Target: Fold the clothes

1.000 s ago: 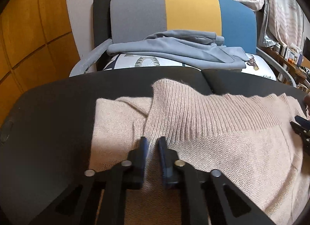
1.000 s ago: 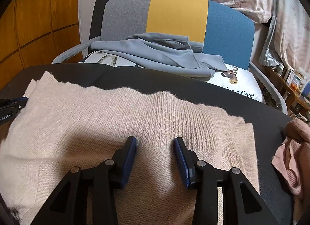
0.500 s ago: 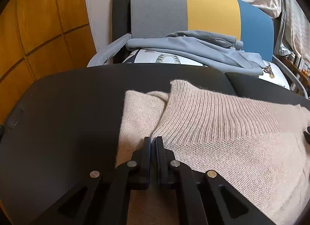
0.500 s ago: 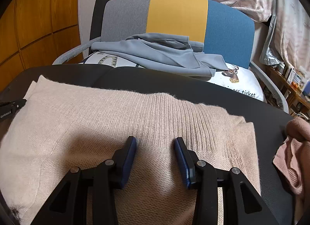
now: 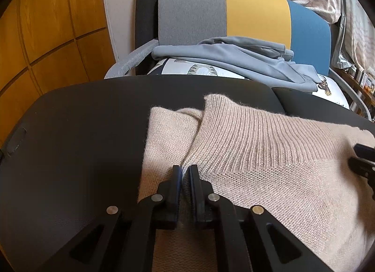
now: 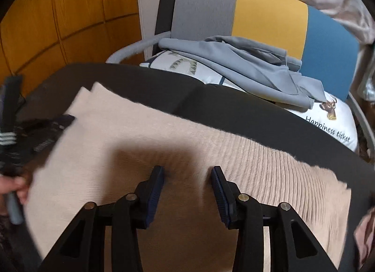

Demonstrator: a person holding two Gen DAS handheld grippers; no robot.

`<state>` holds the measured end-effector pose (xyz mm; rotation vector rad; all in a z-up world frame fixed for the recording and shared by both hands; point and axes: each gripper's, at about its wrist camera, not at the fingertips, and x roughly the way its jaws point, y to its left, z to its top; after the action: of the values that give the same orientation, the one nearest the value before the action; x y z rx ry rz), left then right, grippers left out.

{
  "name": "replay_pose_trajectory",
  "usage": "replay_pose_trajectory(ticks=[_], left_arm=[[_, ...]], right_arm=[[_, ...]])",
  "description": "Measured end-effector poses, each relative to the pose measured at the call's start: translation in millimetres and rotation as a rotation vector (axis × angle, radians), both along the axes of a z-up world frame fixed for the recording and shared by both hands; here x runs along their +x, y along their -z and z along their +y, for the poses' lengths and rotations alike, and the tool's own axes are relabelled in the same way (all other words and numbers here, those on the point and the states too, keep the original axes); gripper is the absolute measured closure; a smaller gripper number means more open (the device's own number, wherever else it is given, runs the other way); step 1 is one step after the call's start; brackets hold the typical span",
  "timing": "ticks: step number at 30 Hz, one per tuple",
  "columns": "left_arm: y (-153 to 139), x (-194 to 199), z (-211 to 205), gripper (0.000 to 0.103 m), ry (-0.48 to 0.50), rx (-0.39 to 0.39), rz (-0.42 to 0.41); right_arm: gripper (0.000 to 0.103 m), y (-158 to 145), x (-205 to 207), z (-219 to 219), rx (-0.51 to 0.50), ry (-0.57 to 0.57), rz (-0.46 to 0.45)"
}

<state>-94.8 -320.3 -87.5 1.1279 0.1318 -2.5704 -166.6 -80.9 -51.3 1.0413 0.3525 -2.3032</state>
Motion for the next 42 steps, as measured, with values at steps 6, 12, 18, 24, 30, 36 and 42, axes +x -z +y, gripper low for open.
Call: replay_pose_trajectory(ticks=[6,12,18,24,30,36,42], left_arm=[[1.2,-0.8,2.1,0.096,-0.001,-0.013,-0.001],[1.6,-0.2,1.2,0.096,-0.003,-0.005,0.003],[2.4,0.5,2.3,0.096,-0.004,-0.014,0.001],[3.0,0.4,3.4,0.095,-0.005,-0.026,-0.003],[-3.1,3.3,2.6,0.095,0.015,-0.012,-0.007],[-30.2,53.8,35.9,0.087,0.145,0.030,0.092],[2.7,67.6,63.3,0.082,0.220,-0.137,-0.028]], right_arm=[[0.054,0.0,-12.2,36.8,-0.138,0.143,-0.047],[0.055,-21.7,13.2,68.1,-0.180,0.205,-0.058],[0.056,-2.5,17.0,111.7,-0.103,0.269,-0.059],[0.055,-6.3,7.4,117.2,-0.096,0.306,-0.041],[0.056,-25.5,49.7,131.6,-0.128,0.280,-0.055],[0.061,-6.4,86.1,149.6,-0.064,0.239,-0.087],[0.072,1.6,87.9,167.4,-0.019,0.289,-0.075]])
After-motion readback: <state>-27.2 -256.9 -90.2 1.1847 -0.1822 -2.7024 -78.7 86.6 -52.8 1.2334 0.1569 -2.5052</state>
